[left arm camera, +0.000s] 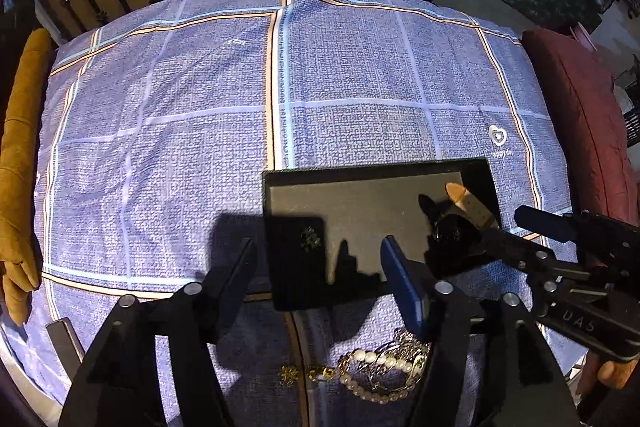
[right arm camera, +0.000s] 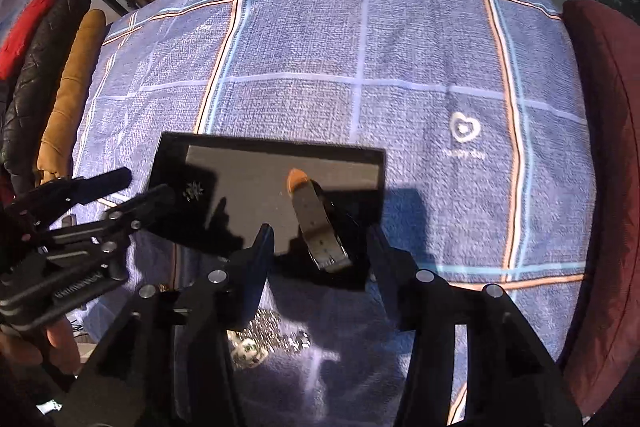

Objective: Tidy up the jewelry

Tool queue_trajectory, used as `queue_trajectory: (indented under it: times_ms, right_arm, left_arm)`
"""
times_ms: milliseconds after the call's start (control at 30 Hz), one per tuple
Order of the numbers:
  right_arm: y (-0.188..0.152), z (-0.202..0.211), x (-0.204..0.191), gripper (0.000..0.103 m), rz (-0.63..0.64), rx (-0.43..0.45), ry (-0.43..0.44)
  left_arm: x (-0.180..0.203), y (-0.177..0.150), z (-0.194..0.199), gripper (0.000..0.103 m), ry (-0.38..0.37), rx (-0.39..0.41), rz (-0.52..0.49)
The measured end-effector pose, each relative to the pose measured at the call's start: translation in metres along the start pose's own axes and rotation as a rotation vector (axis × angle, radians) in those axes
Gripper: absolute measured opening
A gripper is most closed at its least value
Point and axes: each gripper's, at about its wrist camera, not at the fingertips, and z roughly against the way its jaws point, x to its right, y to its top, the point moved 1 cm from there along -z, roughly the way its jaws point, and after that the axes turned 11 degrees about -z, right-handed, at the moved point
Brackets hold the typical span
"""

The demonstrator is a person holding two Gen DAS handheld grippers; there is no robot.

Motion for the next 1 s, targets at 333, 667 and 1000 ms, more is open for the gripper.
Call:
queue_trajectory:
  times_ms: [333,667,1000]
  right_arm:
    - [-0.086,-0.031,0.020,0.076,-0.084,-0.202,0.039]
    - [-0.103,-0.020,0.007,0.071,-0.039,-0.128,-0.005]
    - [-0.102,-0.022,0.003,0.053,-0.031,-0.112,-0.027]
  left_arm:
    - [-0.023,-0.102,-0.013,0.088,0.009,-0.143,0.103]
    - [-0.016,-0.117,-0.025,0.088,0.028,-0.136,0.063]
    - [-0.010,-0.117,-0.037,0.055,-0.018,-0.117,0.067]
